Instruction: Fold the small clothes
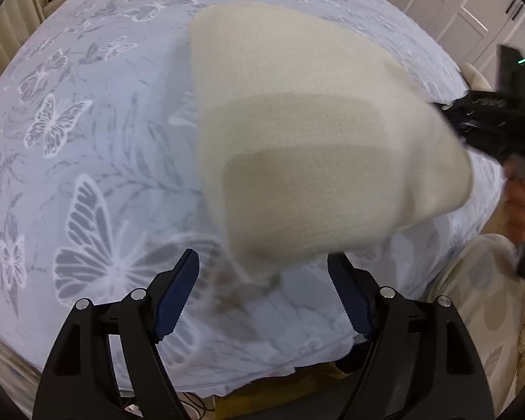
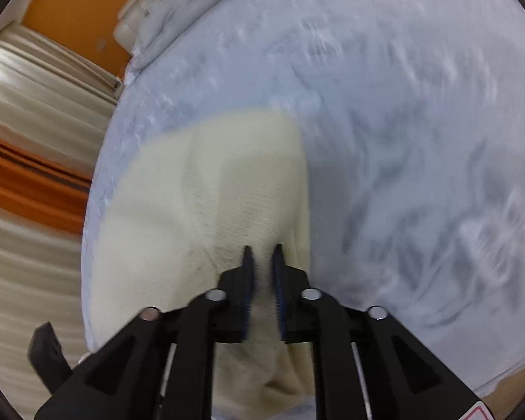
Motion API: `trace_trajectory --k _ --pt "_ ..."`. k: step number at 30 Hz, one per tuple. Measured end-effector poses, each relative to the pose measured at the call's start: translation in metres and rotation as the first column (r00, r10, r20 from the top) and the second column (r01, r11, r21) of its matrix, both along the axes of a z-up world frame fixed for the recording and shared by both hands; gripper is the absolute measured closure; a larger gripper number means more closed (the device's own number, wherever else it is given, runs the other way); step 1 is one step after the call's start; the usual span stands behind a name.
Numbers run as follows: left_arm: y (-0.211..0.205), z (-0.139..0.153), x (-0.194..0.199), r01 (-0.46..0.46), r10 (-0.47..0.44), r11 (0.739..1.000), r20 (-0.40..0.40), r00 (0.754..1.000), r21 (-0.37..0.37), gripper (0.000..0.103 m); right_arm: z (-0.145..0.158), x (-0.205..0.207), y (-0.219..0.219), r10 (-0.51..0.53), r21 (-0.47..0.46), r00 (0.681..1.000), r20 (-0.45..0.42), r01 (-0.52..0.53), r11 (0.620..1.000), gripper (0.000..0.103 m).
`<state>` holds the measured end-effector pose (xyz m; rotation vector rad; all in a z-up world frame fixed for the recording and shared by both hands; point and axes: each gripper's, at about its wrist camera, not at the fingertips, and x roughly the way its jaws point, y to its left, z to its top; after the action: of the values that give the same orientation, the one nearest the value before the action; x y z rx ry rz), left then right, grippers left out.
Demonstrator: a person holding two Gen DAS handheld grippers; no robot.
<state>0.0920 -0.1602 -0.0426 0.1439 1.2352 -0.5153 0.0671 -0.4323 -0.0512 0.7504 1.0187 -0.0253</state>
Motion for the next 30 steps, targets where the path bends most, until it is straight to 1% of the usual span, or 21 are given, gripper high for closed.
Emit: trace_trajectory --k 1,3,4,5,6,8,10,13,14,15,16,17,18,20,22,23,25,26,27,28,30 --pt "-0.001 0.002 -0.002 0.009 -0.009 1.000 0.002 1.000 0.001 0.029 0.006 -0.005 -0.001 -0.020 0.013 0.999 0.025 0.020 1.000 0.079" --pt "0.001 0.013 -0.008 0.025 -0.024 0.999 0.015 1.000 -0.029 0.029 0.030 -0.020 -0.003 -0.056 0.017 0.996 0.075 0.054 0.998 0.075" --pt "0.004 0.021 -0.012 0.030 -0.029 0.998 0.024 0.999 -0.050 0.028 0.039 -0.029 -0.003 -0.056 0.021 0.994 0.089 0.054 0.998 0.062" --pt "0.009 0.029 -0.014 0.031 -0.029 0.997 0.034 0.999 -0.073 0.023 0.045 -0.041 -0.002 -0.063 0.039 0.993 0.099 0.059 0.997 0.048" --pt "0.012 0.035 -0.016 0.028 -0.024 0.996 0.044 0.999 -0.089 0.018 0.045 -0.052 -0.001 -0.072 0.067 0.992 0.101 0.065 0.996 0.043" --pt "0.020 0.047 -0.019 0.019 -0.011 0.993 0.067 0.998 -0.116 0.017 0.038 -0.072 0.013 -0.046 0.135 0.996 0.076 0.036 0.990 0.042" --pt "0.026 0.052 -0.022 0.018 -0.008 0.993 0.087 0.996 -0.119 0.014 0.023 -0.077 0.027 -0.023 0.170 0.999 0.033 0.017 0.985 0.042" --pt "0.022 0.040 -0.019 0.012 -0.008 0.999 0.104 0.995 -0.042 0.014 0.004 -0.067 0.047 0.001 0.161 0.999 -0.033 0.004 0.987 0.042" --pt "0.021 0.036 -0.016 0.013 -0.010 1.000 0.109 0.994 -0.022 0.014 0.003 -0.061 0.050 0.007 0.176 1.000 -0.017 -0.004 0.984 0.052" --pt "0.019 0.032 -0.013 0.012 -0.012 1.000 0.124 0.992 0.002 0.018 0.004 -0.055 0.052 0.006 0.176 1.000 -0.003 -0.006 0.984 0.070" --pt "0.015 0.029 -0.010 0.011 -0.014 1.000 0.132 0.991 0.021 0.022 0.005 -0.049 0.054 0.007 0.150 1.000 -0.008 -0.006 0.989 0.092" --pt "0.013 0.026 -0.006 0.016 -0.020 0.999 0.128 0.992 0.032 0.045 0.015 -0.045 0.057 0.024 0.112 1.000 0.008 -0.025 0.993 0.093" --pt "0.012 0.024 -0.001 0.015 -0.020 0.999 0.108 0.994 0.045 0.063 0.031 -0.047 0.060 0.028 0.074 0.998 0.051 -0.032 0.997 0.094" --pt "0.017 0.029 0.002 -0.007 0.006 1.000 0.090 0.996 0.009 0.069 0.075 -0.057 0.063 0.045 -0.017 0.988 0.151 -0.043 0.999 0.095" --pt "0.021 0.033 0.000 -0.019 0.021 1.000 0.088 0.996 -0.016 0.069 0.100 -0.067 0.062 0.052 -0.084 0.980 0.190 -0.037 0.996 0.095" --pt "0.022 0.031 -0.001 -0.026 0.027 1.000 0.080 0.996 -0.017 0.069 0.097 -0.066 0.059 0.054 -0.117 0.985 0.162 -0.035 0.992 0.095" --pt "0.023 0.015 0.002 -0.054 0.054 0.999 0.017 0.998 -0.007 0.069 0.064 -0.058 0.054 0.050 -0.191 0.998 0.030 -0.043 0.981 0.095" --pt "0.024 0.002 0.003 -0.075 0.075 0.997 -0.023 0.997 0.012 0.069 0.030 -0.052 0.053 0.060 -0.196 0.996 -0.072 -0.073 0.978 0.095" --pt "0.024 -0.004 0.003 -0.084 0.085 0.996 -0.036 0.996 0.023 0.069 0.003 -0.046 0.053 0.073 -0.137 0.986 -0.147 -0.093 0.986 0.095" --pt "0.025 -0.010 0.003 -0.091 0.092 0.995 -0.044 0.995 0.036 0.068 -0.005 -0.046 0.051 0.065 -0.087 0.984 -0.167 -0.081 0.993 0.094" --pt "0.027 -0.006 -0.002 -0.086 0.087 0.996 -0.047 0.995 0.021 0.068 0.017 -0.047 0.049 0.063 -0.110 0.991 -0.122 -0.076 0.991 0.091"
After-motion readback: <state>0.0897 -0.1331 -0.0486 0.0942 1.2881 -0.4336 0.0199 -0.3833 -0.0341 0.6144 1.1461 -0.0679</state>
